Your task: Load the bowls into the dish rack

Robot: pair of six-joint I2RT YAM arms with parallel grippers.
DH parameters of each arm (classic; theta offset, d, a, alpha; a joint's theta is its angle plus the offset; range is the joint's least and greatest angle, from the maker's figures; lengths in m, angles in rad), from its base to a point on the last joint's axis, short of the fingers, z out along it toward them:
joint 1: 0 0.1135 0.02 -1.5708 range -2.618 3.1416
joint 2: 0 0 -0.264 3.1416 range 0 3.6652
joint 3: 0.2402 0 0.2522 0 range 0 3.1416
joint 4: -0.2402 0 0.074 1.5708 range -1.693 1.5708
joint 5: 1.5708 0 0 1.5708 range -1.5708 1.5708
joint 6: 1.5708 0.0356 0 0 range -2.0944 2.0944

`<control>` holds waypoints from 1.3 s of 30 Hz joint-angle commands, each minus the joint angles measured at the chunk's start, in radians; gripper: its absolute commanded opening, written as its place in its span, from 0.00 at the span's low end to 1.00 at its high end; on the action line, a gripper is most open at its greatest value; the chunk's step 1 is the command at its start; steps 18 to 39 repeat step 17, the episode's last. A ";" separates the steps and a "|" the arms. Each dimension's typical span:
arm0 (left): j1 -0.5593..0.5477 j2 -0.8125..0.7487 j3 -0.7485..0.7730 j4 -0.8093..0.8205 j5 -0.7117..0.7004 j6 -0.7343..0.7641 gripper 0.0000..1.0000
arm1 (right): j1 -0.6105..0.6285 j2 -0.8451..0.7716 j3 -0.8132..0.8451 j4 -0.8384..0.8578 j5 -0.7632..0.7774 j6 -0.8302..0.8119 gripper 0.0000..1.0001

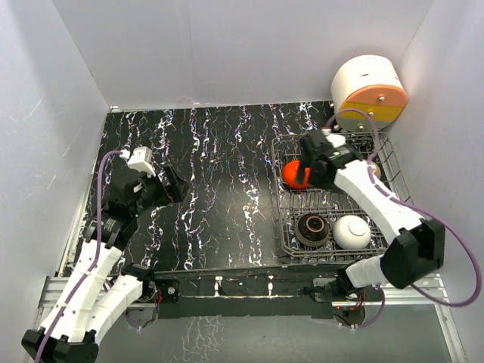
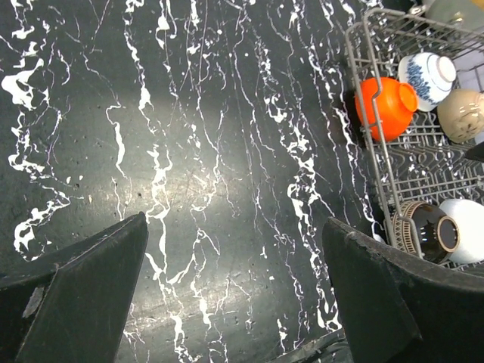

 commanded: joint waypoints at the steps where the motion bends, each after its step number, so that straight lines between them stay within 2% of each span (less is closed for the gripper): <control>1: -0.004 0.048 0.051 -0.028 -0.014 0.010 0.97 | 0.159 0.071 0.091 0.157 0.016 -0.017 0.99; 6: -0.004 0.080 0.090 -0.054 -0.049 0.021 0.97 | 0.181 0.063 0.053 0.320 -0.054 -0.083 0.99; 14: -0.004 0.081 0.118 -0.101 -0.107 0.013 0.97 | 0.182 -0.102 -0.119 0.548 -0.137 -0.173 0.99; 39: -0.004 0.069 0.105 -0.106 -0.135 0.007 0.97 | 0.182 -0.125 -0.134 0.558 -0.145 -0.204 0.99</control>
